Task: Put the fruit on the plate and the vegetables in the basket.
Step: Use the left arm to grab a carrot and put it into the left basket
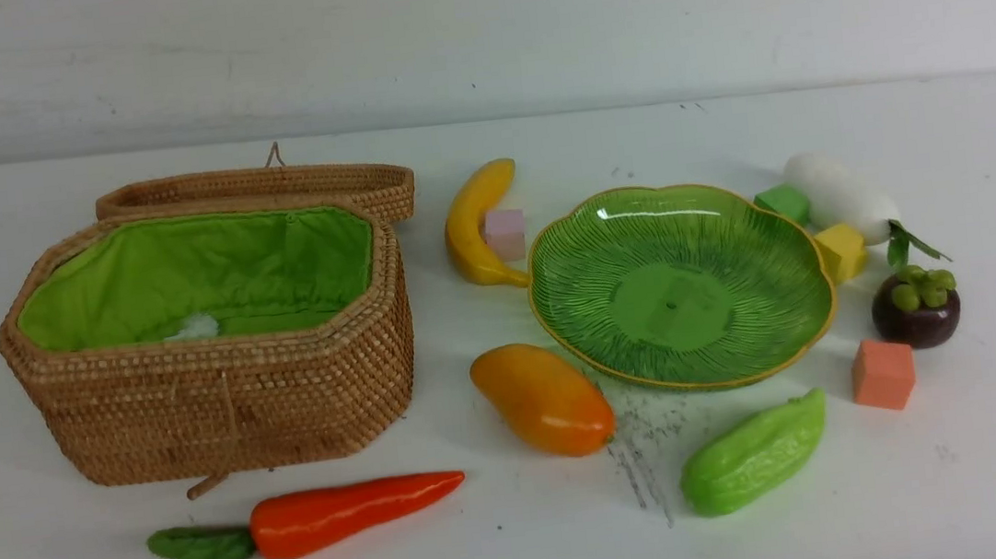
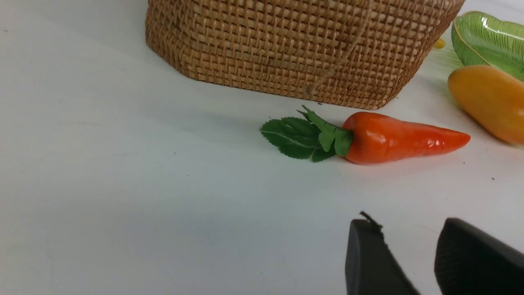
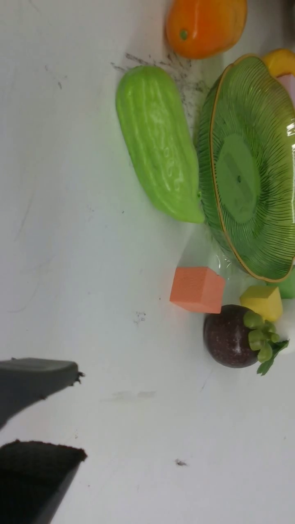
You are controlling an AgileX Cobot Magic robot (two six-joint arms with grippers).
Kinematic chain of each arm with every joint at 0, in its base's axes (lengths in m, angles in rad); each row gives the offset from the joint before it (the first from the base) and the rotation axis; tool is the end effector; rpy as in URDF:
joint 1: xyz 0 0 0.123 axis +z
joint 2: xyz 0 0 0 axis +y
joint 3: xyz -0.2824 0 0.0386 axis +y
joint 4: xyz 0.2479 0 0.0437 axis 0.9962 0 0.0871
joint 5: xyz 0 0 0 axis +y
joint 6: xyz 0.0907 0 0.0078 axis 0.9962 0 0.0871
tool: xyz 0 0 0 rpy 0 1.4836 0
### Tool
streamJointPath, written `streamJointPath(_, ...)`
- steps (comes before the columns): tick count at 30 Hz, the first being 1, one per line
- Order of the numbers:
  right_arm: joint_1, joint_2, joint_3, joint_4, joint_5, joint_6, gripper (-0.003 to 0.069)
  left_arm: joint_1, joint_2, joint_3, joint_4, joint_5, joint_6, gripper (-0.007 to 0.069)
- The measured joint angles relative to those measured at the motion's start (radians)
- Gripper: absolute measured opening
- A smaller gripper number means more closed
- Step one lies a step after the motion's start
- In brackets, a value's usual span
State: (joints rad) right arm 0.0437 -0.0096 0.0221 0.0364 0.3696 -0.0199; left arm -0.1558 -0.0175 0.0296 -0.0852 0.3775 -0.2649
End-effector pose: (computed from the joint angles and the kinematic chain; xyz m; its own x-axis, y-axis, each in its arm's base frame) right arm 0.0526 0.0035 0.1729 -0.2909 0.0013 -0.9567 -0.0522 0.9985 0.0173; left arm 0.0512 -0.0109 0.1702 -0.3382 -0.2882 -0.8959 0.0750 0.9407 -0.3310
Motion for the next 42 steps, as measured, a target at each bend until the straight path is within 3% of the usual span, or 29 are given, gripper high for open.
streamJointPath(10, 0.000, 0.000, 0.000, 0.000, 0.000, 0.000, 0.0240, 0.000, 0.000, 0.000, -0.013, -0.029, -0.004, 0.0239)
streamJointPath(13, 0.000, 0.000, 0.000, 0.000, 0.000, 0.000, 0.0240, 0.000, 0.000, 0.000, -0.093, -0.150, -0.043, 0.0239)
streamJointPath(16, 0.000, 0.000, 0.000, 0.000, 0.000, 0.000, 0.0240, 0.000, 0.000, 0.000, -0.250, -0.342, -0.127, 0.0239)
streamJointPath(24, 0.000, 0.000, 0.000, 0.000, 0.000, 0.000, 0.0240, 0.000, 0.000, -0.003, -0.464, -0.560, -0.204, 0.0234)
streamJointPath(27, 0.000, 0.000, 0.000, 0.000, 0.000, 0.000, 0.0240, 0.000, 0.000, -0.047, -0.446, -0.472, -0.204, 0.0192)
streamJointPath(31, 0.000, 0.000, 0.000, 0.000, 0.000, 0.000, 0.0240, 0.000, 0.025, -0.200, -0.314, -0.261, -0.164, 0.0004)
streamJointPath(32, 0.000, 0.000, 0.000, 0.000, 0.000, 0.000, 0.0240, 0.000, 0.046, -0.230, -0.291, -0.237, -0.148, -0.0013)
streamJointPath(35, 0.000, 0.000, 0.000, 0.000, 0.000, 0.000, 0.0240, 0.000, 0.186, -0.340, -0.233, -0.155, -0.100, -0.0013)
streamJointPath(42, 0.000, 0.000, 0.000, -0.001, 0.000, 0.000, 0.0240, 0.000, 0.509, -0.536, -0.227, 0.073, -0.033, -0.0013)
